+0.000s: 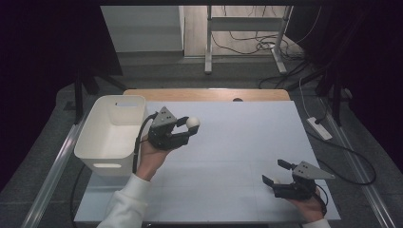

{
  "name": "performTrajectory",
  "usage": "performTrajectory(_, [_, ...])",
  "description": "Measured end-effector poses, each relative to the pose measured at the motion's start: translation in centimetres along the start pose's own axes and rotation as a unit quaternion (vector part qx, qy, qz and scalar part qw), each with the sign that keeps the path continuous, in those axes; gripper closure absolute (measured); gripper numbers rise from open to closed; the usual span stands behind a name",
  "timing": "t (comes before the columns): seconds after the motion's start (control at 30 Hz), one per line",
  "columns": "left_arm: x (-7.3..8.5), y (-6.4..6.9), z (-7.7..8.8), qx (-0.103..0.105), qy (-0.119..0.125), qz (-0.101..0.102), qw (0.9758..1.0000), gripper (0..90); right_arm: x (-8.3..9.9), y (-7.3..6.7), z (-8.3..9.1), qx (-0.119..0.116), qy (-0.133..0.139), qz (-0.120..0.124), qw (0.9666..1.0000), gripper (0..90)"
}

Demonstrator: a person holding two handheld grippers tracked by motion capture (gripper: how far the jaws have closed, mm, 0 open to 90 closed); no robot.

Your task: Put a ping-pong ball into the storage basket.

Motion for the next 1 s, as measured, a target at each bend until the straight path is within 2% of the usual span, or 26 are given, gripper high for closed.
performTrajectory(1.0, [-1.1,-0.8,1.4,-0.016,0.018,0.003,0.9997,50.6,0.0,-0.1,-0.1,0.0,-0.003,0.001,1.0,14.2])
Point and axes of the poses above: each handheld gripper's, and its own axes: z roughly backward along the jaws, x roughly out of its underside, y roughly to its right, the point moved 3 cm from there along -z, roughly forward along the jaws, and after that the axes turned 3 degrees about z, right-handed, at the moved point
